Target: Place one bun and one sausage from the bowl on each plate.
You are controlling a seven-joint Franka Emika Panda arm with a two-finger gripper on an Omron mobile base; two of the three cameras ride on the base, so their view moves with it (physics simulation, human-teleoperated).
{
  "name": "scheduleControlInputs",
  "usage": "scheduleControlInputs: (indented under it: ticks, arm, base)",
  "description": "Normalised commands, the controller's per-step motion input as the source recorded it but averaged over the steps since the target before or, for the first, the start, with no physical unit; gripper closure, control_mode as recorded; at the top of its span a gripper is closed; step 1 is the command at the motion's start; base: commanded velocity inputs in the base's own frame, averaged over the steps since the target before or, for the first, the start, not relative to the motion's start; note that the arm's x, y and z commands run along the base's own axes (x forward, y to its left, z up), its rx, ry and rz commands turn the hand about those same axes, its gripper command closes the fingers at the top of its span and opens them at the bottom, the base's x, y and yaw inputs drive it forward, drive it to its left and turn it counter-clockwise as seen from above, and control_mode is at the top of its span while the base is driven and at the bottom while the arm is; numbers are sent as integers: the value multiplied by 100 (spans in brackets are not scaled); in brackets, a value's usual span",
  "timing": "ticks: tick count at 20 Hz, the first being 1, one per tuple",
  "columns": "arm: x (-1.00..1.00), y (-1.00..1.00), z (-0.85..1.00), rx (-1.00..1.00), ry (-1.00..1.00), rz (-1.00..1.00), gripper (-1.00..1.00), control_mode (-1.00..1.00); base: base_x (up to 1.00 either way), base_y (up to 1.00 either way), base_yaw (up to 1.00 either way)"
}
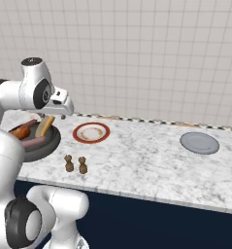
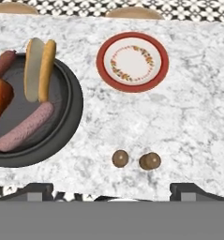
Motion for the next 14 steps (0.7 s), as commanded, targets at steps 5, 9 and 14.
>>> scheduleControlInputs:
  ticks: [5, 9, 14]
  arm:
    - [5, 83, -59, 7, 0, 6, -100, -100]
    - [51, 80, -49, 12, 5, 4, -100, -100]
    - [77, 63, -24, 6, 7, 2, -100, -100]
  base:
    - [0, 0, 0]
    - [0, 0, 0]
    - [0, 0, 0]
